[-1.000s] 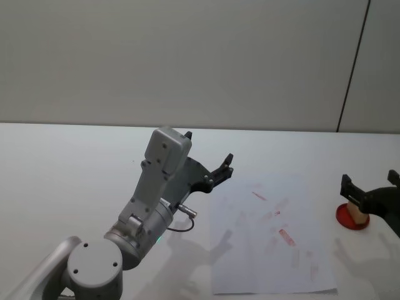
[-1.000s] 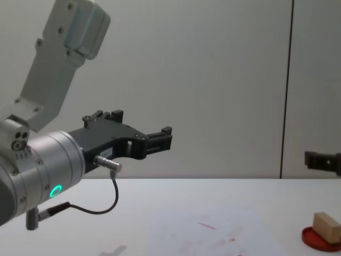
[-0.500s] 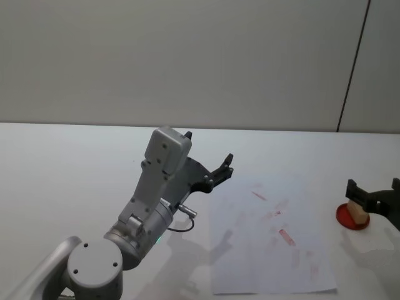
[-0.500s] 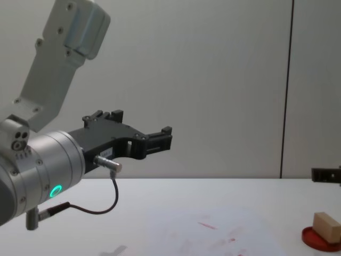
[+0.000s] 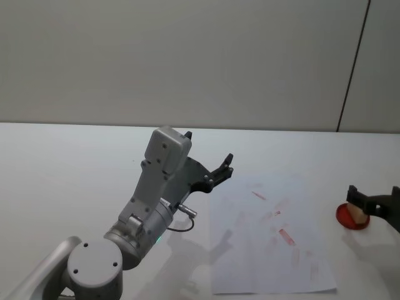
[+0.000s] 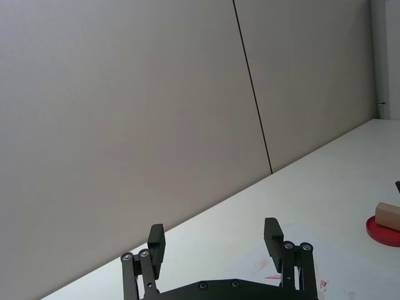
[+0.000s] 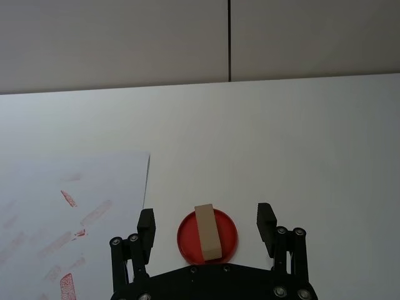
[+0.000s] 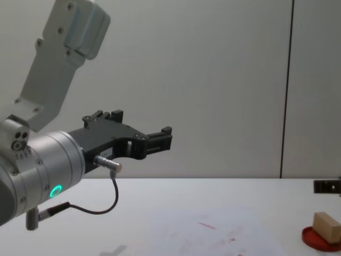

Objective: Use the one hand to pick up the stamp and affix it onto the A4 paper.

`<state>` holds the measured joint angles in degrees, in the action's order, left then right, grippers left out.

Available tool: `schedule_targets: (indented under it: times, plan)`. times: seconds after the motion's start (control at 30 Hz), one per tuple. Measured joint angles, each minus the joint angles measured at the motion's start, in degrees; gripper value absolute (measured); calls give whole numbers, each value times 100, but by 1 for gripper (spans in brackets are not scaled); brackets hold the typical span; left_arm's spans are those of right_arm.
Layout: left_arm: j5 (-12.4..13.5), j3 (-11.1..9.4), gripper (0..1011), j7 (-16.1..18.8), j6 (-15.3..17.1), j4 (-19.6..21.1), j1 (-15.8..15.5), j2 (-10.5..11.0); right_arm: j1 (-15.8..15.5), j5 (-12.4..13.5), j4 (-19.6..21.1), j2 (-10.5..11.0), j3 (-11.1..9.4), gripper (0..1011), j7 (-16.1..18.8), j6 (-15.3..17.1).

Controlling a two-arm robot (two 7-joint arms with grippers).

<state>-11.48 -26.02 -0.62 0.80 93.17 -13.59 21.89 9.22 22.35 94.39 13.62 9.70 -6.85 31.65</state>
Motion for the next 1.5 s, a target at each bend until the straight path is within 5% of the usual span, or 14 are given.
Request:
schedule_targets:
  times: [1.5]
  plan:
    - [0, 0, 1002, 0, 0, 0, 0, 0, 605, -347, -1358, -302, 36, 1001, 240, -34]
